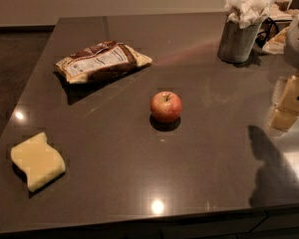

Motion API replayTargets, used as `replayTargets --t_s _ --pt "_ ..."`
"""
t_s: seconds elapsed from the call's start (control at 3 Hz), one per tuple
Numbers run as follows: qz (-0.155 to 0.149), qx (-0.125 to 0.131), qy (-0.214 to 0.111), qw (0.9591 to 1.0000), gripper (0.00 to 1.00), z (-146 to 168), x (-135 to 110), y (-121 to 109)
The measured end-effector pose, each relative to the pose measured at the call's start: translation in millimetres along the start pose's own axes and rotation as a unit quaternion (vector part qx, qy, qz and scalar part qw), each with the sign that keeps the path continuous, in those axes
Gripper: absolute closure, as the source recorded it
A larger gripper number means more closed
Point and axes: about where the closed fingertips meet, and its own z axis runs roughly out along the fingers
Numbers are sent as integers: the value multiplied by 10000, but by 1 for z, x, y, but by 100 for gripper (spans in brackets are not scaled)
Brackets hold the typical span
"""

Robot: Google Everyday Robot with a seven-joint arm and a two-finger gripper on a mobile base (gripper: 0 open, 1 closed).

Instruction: Move apple near sponge

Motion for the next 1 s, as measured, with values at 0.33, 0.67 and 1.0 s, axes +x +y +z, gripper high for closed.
replayTargets --t_s 0.33,0.67,1.0 --pt "0 0 -1 10000 0 0 0 0" --pt "-70 -130 -236 9996 0 7 -22 5" --pt "-198 -296 -692 9970 0 29 -61 12"
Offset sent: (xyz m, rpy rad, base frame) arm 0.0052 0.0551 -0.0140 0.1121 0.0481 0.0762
